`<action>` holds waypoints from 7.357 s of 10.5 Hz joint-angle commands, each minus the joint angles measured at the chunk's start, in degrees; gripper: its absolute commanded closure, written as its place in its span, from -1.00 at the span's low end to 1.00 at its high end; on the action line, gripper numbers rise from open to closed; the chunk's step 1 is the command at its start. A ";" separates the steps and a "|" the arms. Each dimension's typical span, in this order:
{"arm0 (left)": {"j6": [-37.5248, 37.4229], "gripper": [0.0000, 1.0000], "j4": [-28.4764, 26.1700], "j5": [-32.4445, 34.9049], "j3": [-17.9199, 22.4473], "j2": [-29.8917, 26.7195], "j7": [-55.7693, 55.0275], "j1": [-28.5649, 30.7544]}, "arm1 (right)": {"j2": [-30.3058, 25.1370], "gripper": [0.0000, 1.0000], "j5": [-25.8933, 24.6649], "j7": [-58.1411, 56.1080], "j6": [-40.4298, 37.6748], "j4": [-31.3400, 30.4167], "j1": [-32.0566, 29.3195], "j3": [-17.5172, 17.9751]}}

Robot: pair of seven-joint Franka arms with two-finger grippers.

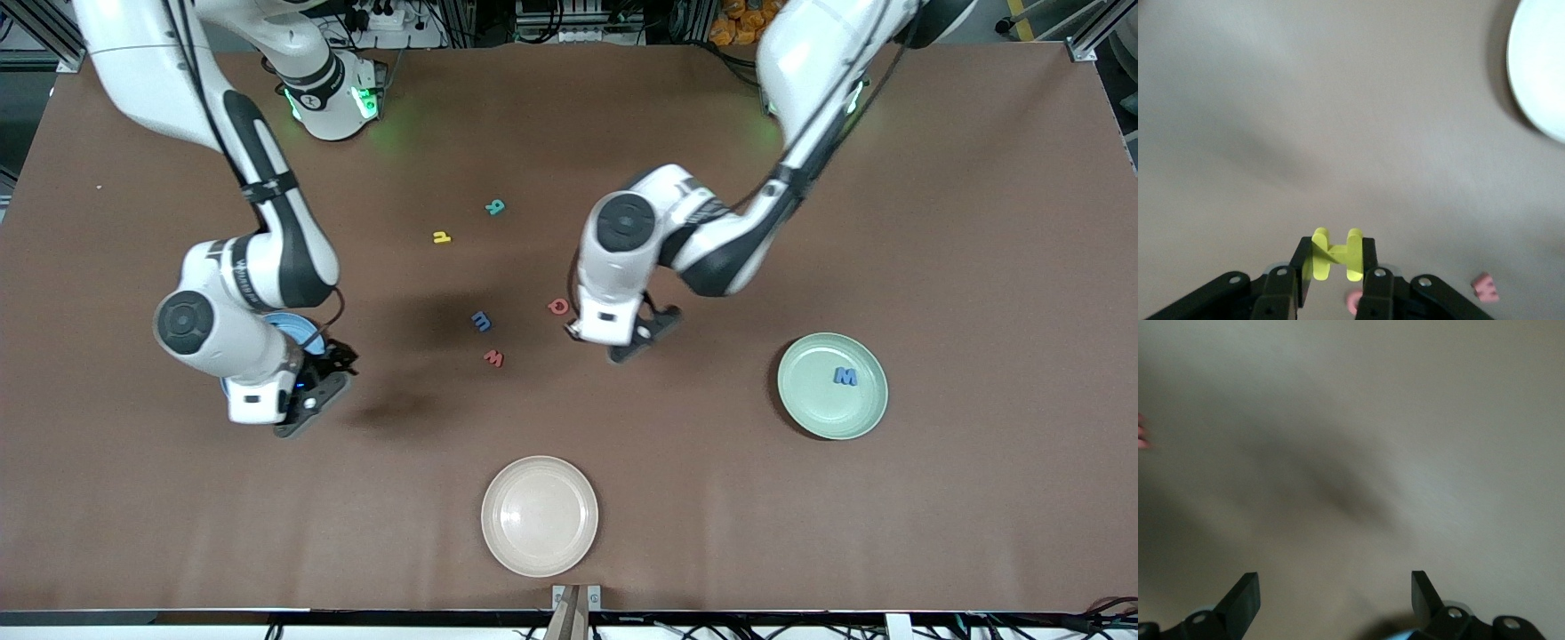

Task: Sort upper and lower case letters into plates
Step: 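Place the H in the green plate while the right gripper lowers onto the pink w, then grasp the pink w with the right gripper while the left gripper withdraws, then drop the pink w on the blue plate while the left gripper reaches the pink q, then lower the left gripper and grasp the pink q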

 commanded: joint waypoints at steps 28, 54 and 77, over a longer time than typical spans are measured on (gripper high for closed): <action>-7.78 -1.00 -4.54 1.50 2.79 -4.10 42.04 19.04 | 13.39 -1.00 -3.46 12.01 9.44 5.04 20.14 -0.77; -6.14 -0.33 -2.16 -2.89 2.96 1.34 32.41 2.45 | 1.88 1.00 -4.61 7.63 -3.20 4.43 0.13 -0.77; 16.65 -0.24 -2.43 9.50 -0.64 14.44 65.25 -13.13 | 2.04 -1.00 -4.08 7.61 -14.29 5.04 -10.27 -0.60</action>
